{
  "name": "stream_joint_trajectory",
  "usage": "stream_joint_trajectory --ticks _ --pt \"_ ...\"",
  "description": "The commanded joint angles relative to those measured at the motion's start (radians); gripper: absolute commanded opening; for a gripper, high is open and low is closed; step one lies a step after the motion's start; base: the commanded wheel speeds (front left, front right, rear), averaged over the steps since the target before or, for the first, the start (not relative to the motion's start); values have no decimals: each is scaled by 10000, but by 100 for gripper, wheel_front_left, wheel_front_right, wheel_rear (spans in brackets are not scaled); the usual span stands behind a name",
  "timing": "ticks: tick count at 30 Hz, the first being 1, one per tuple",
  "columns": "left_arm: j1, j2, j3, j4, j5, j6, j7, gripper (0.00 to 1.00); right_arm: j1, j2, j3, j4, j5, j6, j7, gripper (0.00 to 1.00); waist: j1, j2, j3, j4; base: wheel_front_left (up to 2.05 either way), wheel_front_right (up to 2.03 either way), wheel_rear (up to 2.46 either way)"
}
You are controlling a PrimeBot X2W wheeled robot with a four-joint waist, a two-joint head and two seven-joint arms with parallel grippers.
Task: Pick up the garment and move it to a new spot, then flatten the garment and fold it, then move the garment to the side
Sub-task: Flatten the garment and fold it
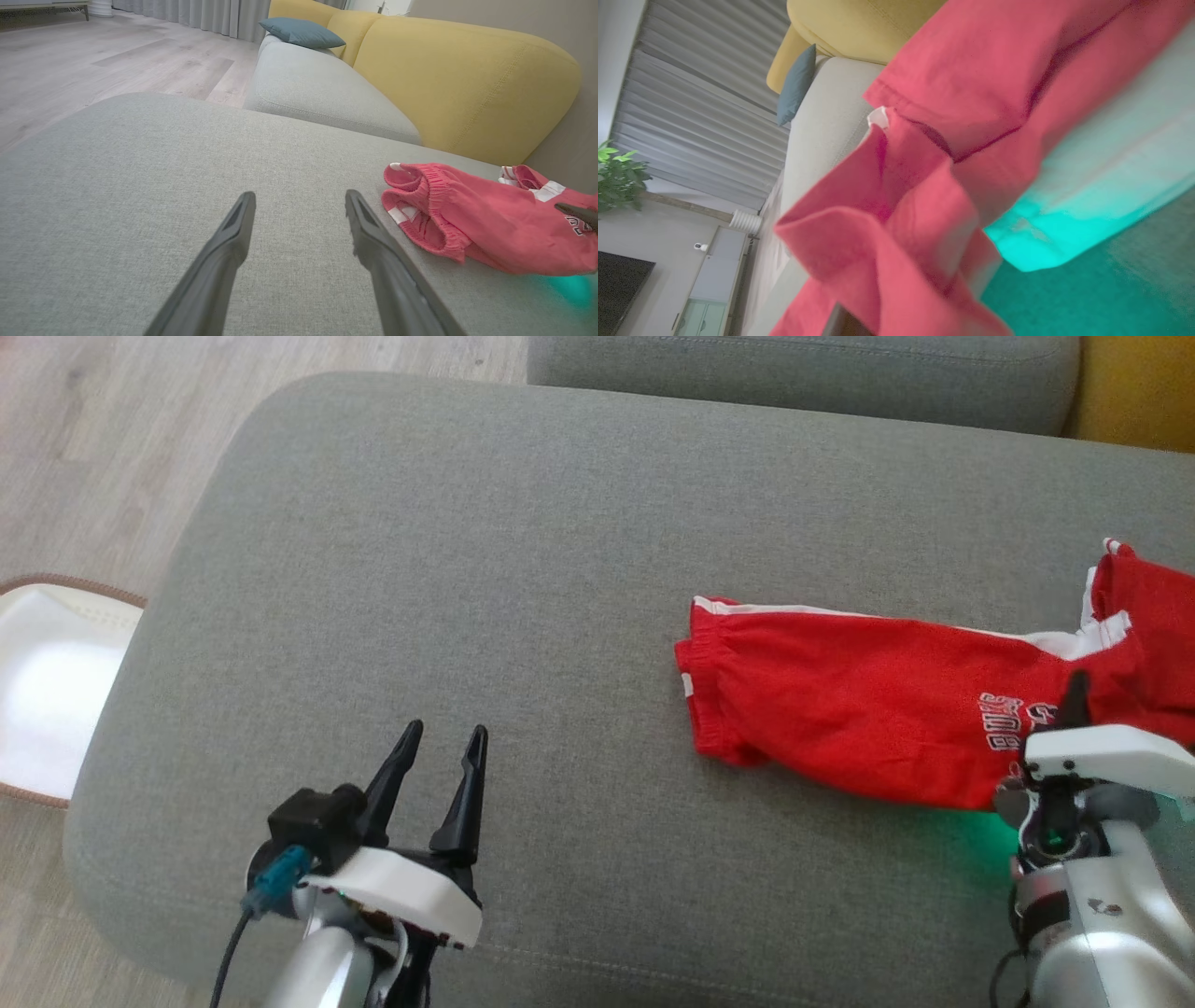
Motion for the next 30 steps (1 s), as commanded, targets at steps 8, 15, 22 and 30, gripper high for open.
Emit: stream_joint_trajectory --ticks 8,15,22,30 --pt "-271 87 125 -249 145 -61 -122 100 -143 73 1964 -1250 947 -4 -429 0 0 -1 -75 135 0 0 0" --pt "-192 87 93 -130 138 -59 -122 100 124 74 3523 -2192 1736 -4 -433 0 0 -1 -295 392 0 0 0" --pt "-37 87 -36 -59 56 4 -122 100 587 74 5509 -2829 2359 -4 -438 0 0 -1 -565 776 0 0 0" --pt "53 87 -163 -53 8 47 -122 100 552 74 6956 -2571 2796 -4 -692 0 0 -1 -562 1272 0 0 0"
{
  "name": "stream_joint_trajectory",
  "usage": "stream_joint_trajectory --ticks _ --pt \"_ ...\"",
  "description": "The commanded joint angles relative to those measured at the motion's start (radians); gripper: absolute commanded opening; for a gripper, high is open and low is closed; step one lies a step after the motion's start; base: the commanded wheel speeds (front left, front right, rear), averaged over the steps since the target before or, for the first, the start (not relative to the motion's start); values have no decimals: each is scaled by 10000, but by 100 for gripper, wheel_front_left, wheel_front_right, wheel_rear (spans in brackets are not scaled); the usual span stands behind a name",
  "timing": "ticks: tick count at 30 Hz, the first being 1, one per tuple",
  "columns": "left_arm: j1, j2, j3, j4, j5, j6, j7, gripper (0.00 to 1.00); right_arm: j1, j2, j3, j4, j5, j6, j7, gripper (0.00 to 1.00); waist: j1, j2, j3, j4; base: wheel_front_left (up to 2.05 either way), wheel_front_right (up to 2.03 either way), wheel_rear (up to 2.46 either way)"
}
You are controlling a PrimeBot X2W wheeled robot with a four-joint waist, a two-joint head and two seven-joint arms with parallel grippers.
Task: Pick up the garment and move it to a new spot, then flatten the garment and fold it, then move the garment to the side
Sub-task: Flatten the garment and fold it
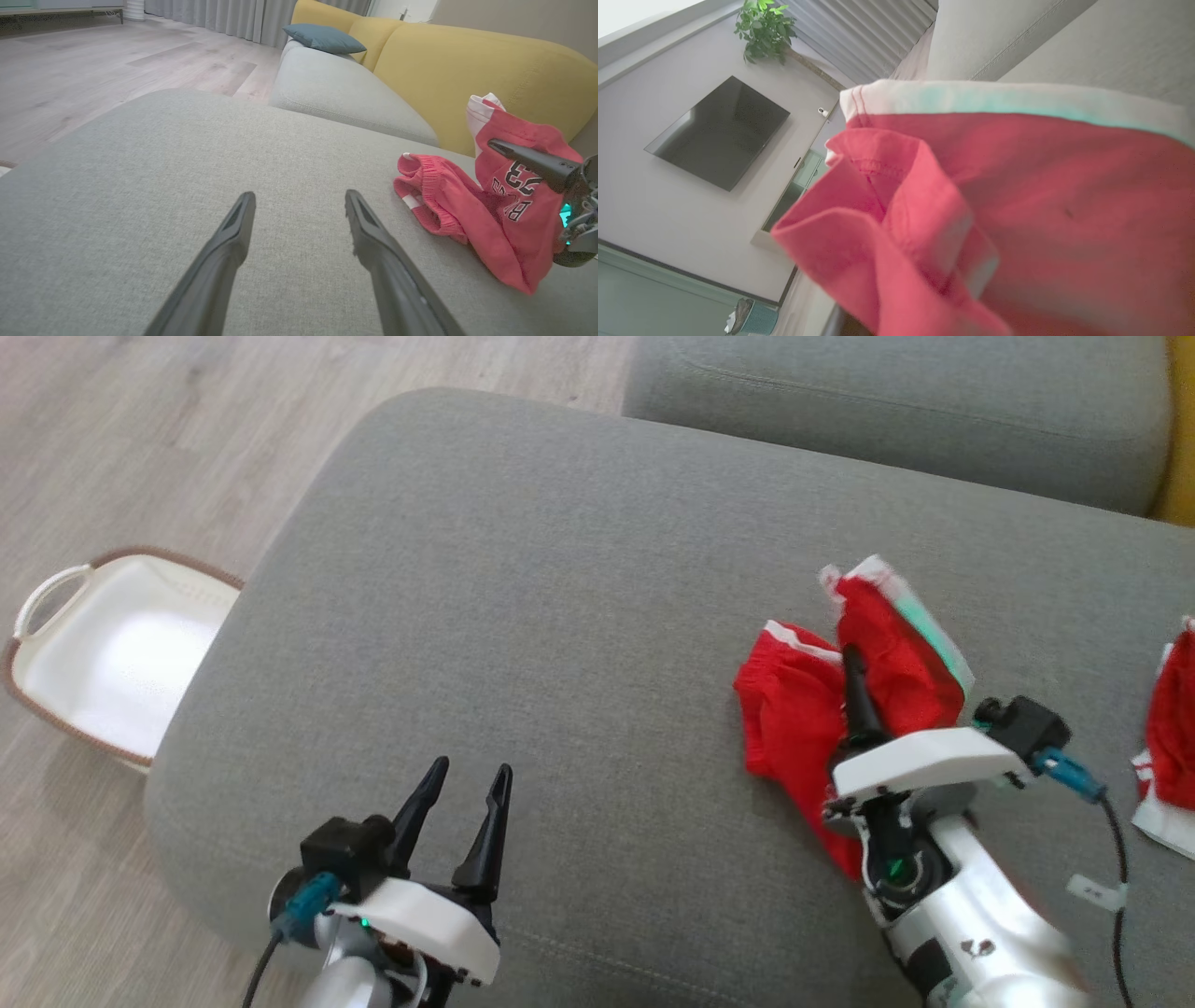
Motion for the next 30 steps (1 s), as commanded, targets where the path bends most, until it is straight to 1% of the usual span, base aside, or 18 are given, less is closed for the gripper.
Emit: stream_joint_trajectory --ticks 1,2,3,12,18,20,24,30 --pt "-287 72 319 -253 -78 29 -122 100 -387 79 351 -236 90 -4 -104 0 0 -1 39 114 0 0 0" --pt "-281 72 308 -250 -86 32 -122 100 -432 79 495 -157 99 -4 -135 55 0 -1 58 169 0 0 0" --pt "-279 72 293 -249 -95 32 -122 100 -482 79 629 -80 100 -4 -167 100 0 -1 86 227 0 0 0" --pt "-387 72 136 -279 -245 53 -122 100 -884 80 1841 261 451 -4 -257 100 0 -1 417 647 0 0 0" --pt "-487 72 127 -285 -348 87 -122 100 -1175 80 2936 888 582 -4 297 100 0 -1 607 770 0 0 0" --pt "-503 72 149 -268 -357 95 -122 100 -1259 80 3192 1199 535 -4 423 100 0 -1 617 741 0 0 0" --pt "-545 72 186 -244 -365 120 -122 100 -1412 80 3440 1475 487 -4 300 100 0 -1 587 610 0 0 0" --pt "-553 72 376 -287 -221 118 -122 100 -1884 80 3617 1717 -8 -4 -247 100 0 -1 379 -11 0 0 0"
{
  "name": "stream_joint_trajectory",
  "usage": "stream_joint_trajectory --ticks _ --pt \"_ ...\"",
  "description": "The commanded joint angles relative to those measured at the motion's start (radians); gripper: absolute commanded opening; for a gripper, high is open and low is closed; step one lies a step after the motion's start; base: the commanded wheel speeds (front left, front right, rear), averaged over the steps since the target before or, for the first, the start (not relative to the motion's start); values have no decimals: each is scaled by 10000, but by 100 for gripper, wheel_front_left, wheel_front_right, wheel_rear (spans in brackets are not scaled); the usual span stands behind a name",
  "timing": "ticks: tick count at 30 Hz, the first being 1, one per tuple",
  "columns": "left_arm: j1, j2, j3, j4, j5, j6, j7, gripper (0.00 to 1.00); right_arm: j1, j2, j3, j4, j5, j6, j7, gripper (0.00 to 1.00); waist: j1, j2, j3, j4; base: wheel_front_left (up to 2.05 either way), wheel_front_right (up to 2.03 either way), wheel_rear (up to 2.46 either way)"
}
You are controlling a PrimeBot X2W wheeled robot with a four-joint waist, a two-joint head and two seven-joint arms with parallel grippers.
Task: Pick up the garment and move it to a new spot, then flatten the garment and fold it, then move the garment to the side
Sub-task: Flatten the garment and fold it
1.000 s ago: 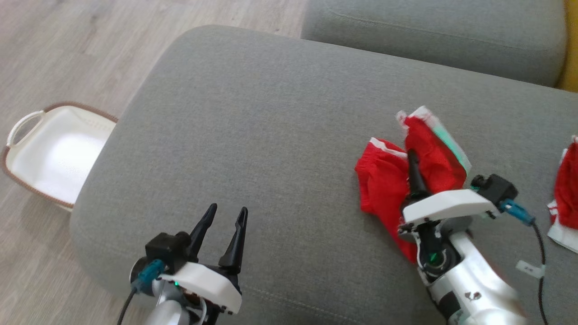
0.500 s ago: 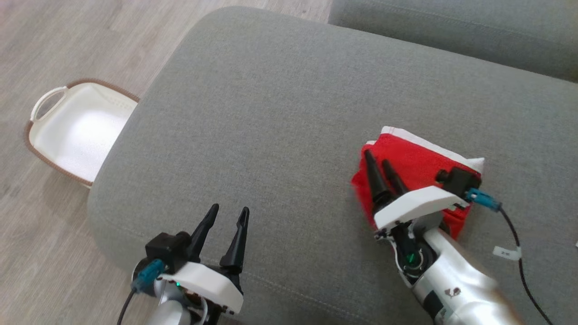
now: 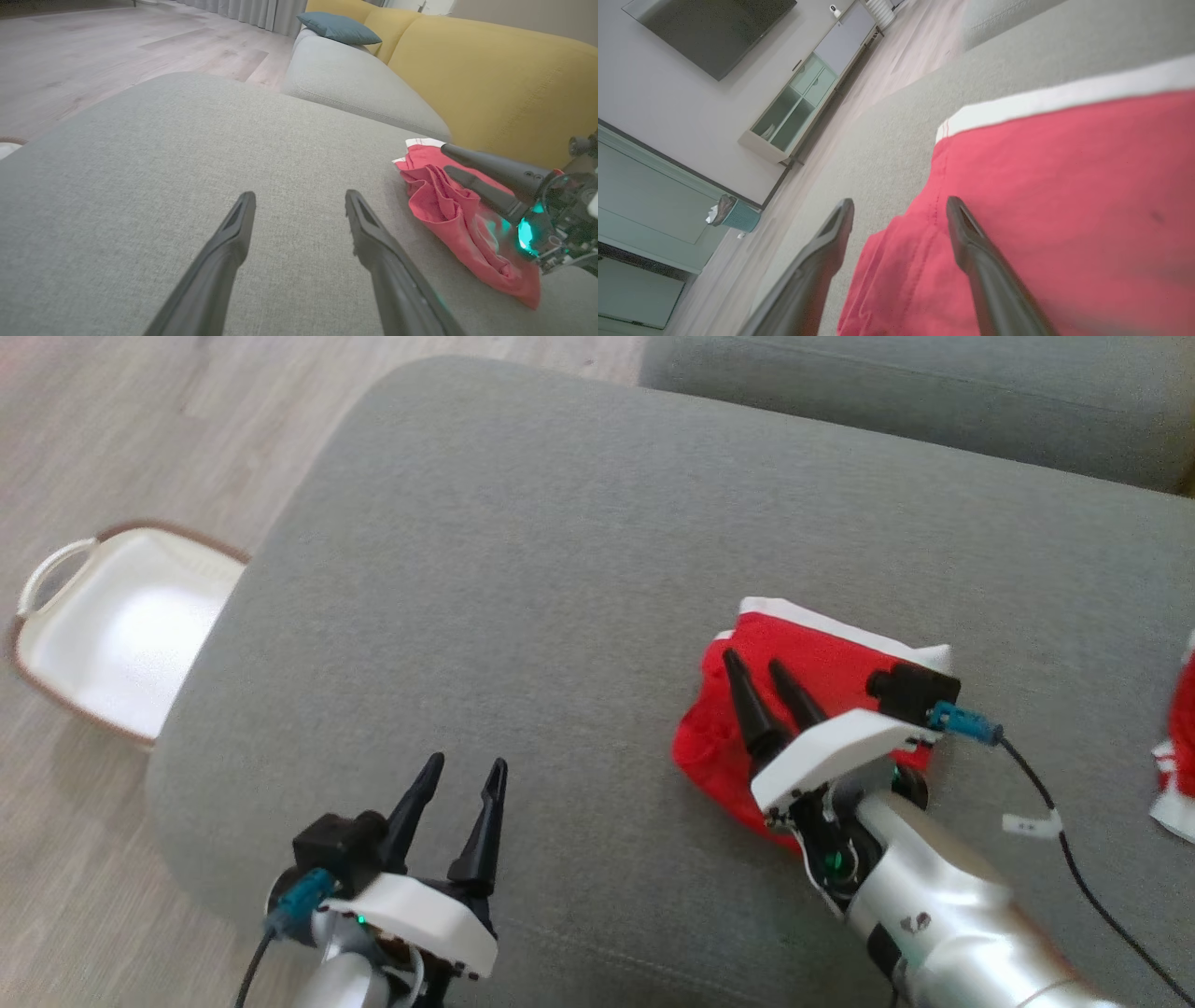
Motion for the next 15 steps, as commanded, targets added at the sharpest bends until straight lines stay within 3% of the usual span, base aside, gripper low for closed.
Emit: stream_joint_trajectory --ticks 1,8,15 --pt "-516 70 436 -315 122 34 -122 100 -444 95 60 -213 -204 -4 -196 100 0 0 -144 -336 0 0 0" --pt "-572 70 983 -706 339 -6 -122 100 -877 -264 -889 -234 -2064 -4 -380 100 0 0 -434 -1425 0 0 0" --pt "-689 70 1552 -1391 323 27 -122 100 -128 -1034 -3132 -1724 -6022 -4 -386 100 0 0 -484 -2403 0 0 0"
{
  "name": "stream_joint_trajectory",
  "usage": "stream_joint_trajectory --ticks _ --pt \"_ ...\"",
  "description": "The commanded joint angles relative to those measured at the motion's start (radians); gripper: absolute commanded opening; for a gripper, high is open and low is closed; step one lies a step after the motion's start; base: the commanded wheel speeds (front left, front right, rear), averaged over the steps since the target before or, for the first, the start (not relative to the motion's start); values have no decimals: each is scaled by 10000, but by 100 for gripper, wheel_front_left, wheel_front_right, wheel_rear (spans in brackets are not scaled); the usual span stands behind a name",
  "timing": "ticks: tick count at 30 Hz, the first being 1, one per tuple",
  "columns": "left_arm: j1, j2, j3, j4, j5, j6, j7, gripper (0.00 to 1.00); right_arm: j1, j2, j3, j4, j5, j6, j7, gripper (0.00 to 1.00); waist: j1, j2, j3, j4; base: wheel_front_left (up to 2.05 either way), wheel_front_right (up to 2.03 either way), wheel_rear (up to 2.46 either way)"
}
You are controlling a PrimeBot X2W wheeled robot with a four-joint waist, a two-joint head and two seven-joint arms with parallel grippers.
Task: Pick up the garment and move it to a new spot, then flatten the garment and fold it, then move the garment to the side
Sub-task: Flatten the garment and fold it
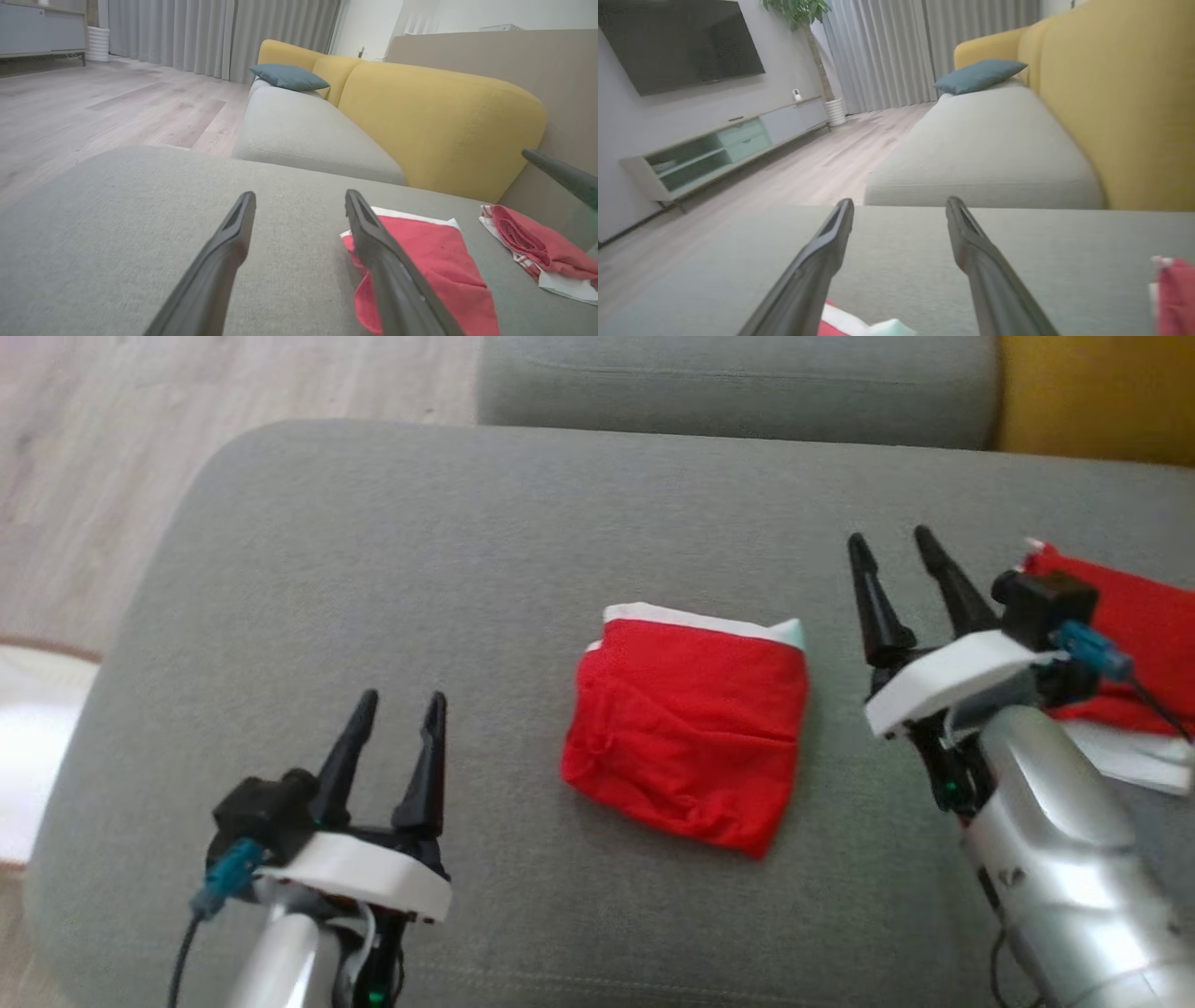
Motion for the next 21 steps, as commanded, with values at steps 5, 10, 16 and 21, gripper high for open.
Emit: stream_joint_trajectory --ticks 5,10,16,21 --pt "-530 77 693 -673 -56 103 -122 100 1552 479 -1603 -1967 -2638 -4 -132 100 0 -1 -17 -893 0 0 0" --pt "-466 77 933 -810 -36 158 -122 100 2886 1008 -2824 -3551 -4039 -4 -120 100 0 -1 87 -1332 0 0 0" --pt "-301 77 1151 -771 193 176 -122 100 4076 1226 -3406 -4846 -4645 -4 29 100 0 -1 201 -1574 0 0 0" --pt "-286 77 1262 -732 245 140 -122 100 4418 1236 -3309 -5278 -4352 -4 141 100 0 -1 308 -1532 0 0 0"
